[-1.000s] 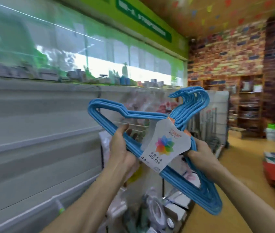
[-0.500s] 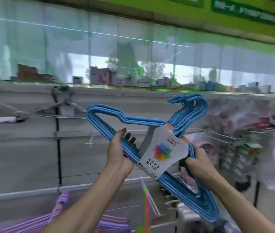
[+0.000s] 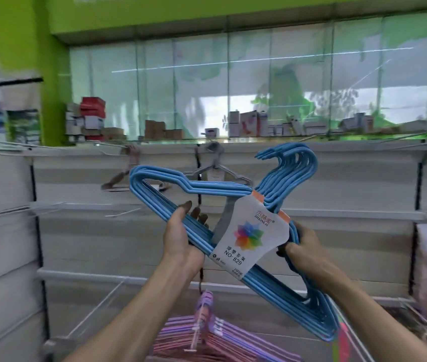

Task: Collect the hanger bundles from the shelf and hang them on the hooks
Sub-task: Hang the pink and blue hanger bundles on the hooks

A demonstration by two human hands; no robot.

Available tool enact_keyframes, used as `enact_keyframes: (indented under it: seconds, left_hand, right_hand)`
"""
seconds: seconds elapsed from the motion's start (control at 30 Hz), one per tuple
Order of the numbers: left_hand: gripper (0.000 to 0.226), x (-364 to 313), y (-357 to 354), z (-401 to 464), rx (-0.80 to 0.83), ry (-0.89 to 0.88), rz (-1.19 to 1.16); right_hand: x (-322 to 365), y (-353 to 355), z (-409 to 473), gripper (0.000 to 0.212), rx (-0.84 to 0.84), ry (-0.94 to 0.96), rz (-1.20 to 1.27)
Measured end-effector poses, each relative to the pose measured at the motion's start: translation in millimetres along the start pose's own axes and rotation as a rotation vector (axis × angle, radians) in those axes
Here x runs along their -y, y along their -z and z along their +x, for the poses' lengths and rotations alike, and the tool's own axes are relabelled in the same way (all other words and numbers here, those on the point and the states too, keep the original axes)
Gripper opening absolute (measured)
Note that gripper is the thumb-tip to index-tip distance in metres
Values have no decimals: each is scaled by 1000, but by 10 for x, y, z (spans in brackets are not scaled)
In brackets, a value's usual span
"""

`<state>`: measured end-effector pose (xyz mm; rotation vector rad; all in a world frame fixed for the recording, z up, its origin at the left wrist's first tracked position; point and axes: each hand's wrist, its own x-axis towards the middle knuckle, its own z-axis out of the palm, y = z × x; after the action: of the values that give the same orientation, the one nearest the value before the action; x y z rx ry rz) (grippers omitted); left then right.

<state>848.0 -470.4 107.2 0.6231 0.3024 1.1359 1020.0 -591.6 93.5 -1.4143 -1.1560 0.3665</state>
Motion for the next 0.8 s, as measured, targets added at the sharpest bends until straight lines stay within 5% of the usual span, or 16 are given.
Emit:
enact_keyframes:
  seconds: [0.8]
  left_hand:
    - [22,-2991,2531,411,-258,-307,-26]
  right_hand:
    - [700,-3899,724,35,384,202,61]
